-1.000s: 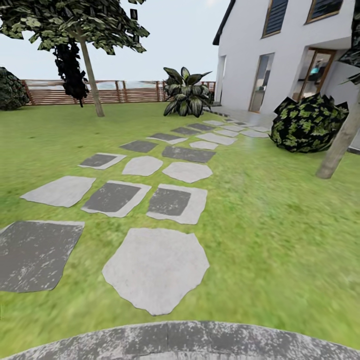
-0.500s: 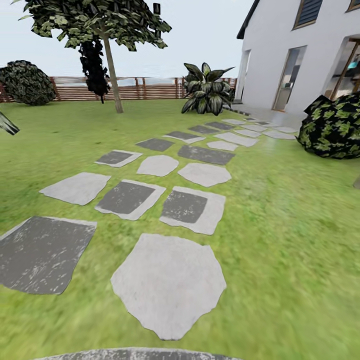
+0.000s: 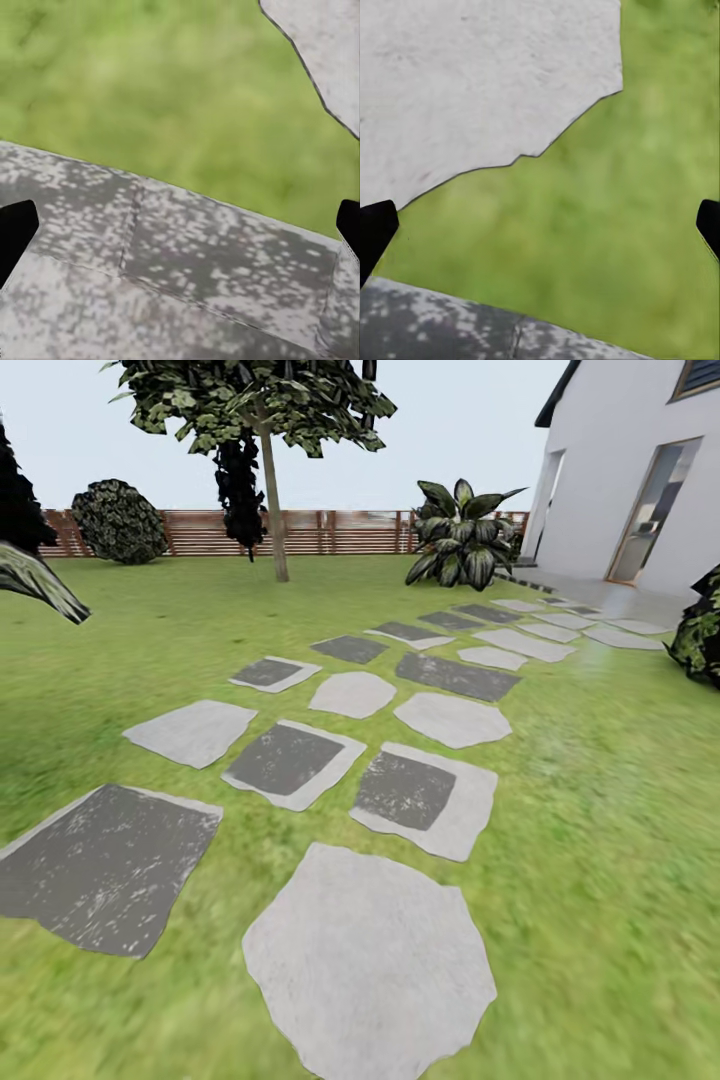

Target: In the garden, pick up the pesticide atomizer on the floor and spray pesticide onto both trees until each tree trunk is fully covered.

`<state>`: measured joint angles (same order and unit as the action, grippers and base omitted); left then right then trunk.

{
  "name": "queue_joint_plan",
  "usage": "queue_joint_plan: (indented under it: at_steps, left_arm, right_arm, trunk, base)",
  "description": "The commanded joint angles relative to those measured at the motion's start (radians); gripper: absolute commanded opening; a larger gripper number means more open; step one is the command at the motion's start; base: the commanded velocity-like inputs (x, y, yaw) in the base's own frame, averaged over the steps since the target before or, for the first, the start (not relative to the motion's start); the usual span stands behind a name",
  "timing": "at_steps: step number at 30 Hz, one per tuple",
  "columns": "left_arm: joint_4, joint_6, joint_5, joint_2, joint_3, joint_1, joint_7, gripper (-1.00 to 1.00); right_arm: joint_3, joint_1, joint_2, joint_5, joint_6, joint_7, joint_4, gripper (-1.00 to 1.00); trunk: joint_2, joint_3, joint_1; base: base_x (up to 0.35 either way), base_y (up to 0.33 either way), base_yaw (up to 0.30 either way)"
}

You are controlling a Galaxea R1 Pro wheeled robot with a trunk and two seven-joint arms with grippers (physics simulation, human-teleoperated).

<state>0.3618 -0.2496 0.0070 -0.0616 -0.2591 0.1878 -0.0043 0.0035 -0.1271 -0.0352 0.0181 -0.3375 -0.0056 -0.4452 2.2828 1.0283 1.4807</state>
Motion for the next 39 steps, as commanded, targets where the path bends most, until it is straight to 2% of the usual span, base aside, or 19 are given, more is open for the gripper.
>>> queue_joint_plan:
  at_steps: [1,14,34,39]
  left_arm:
    - [-0.001,-0.003,0.001,0.000,-0.002,0.001,0.000,1.00]
    - [-0.001,-0.003,0.001,0.000,-0.002,0.001,-0.001,1.00]
    - [-0.001,-0.003,0.001,0.000,-0.003,0.001,0.000,1.00]
    - [-0.001,-0.003,0.001,0.000,-0.003,0.001,0.000,1.00]
  right_arm:
    - [0.000,0.000,0.000,0.002,-0.003,-0.001,0.000,1.00]
    - [0.001,0.000,0.000,0.001,-0.003,0.000,0.000,1.00]
    - [-0.001,0.000,-0.006,0.000,-0.003,0.001,-0.001,1.00]
    - [0.000,0.000,-0.005,0.000,-0.003,0.001,-0.001,1.00]
  trunk:
    - [0.000,0.001,0.000]
    - [0.000,0.001,0.000]
    - [0.000,0.001,0.000]
    - [0.000,0.001,0.000]
  base:
    - [0.340,0.000,0.278]
    - [0.340,0.000,0.262]
    - [0.340,0.000,0.013]
    - [0.340,0.000,0.145]
